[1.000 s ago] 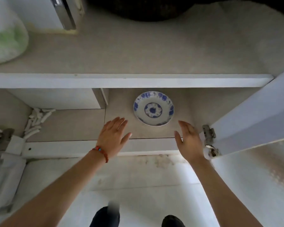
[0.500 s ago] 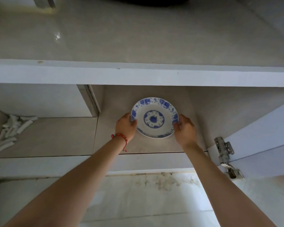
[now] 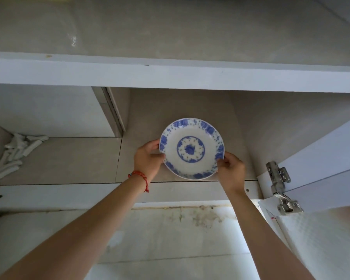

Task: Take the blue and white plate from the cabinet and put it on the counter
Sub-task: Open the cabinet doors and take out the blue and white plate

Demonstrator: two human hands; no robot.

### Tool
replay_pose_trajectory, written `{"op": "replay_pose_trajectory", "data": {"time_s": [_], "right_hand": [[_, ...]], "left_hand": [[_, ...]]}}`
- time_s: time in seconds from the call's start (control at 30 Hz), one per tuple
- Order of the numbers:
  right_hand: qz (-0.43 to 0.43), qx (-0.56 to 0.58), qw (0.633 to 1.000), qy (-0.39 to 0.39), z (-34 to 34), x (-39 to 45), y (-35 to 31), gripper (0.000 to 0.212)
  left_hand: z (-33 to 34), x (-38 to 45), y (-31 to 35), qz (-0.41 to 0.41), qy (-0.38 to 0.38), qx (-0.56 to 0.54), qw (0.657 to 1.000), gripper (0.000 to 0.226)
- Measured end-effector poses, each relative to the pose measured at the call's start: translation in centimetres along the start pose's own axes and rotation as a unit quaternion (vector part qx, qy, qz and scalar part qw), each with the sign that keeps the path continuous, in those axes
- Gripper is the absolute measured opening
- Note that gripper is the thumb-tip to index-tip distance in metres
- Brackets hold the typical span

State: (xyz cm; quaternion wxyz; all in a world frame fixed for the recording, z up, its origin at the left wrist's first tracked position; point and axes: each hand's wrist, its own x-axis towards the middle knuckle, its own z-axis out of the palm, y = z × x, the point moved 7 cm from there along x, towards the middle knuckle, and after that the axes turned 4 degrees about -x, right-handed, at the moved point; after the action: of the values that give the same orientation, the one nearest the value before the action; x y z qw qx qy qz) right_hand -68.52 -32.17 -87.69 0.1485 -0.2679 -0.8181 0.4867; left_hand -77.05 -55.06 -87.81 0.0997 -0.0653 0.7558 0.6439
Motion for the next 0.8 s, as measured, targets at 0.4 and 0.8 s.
{"op": "replay_pose_trajectory", "data": {"time_s": [0.4,0.8], "right_hand": [[-0.047,0.060,0.996,-0.043,2.5,-7.3,-2.7,0.019],[-0.038,0.075,0.991,-0.109,3.9,-14.7,-5.0,0.029]], "left_hand": [[-8.8,-8.3,-0.9,0.018,0.096,-0.060,0.993,0.039],[-15.0,-17.5,-2.1,-0.032,0.164,-0.083,0.982,0.051]]}}
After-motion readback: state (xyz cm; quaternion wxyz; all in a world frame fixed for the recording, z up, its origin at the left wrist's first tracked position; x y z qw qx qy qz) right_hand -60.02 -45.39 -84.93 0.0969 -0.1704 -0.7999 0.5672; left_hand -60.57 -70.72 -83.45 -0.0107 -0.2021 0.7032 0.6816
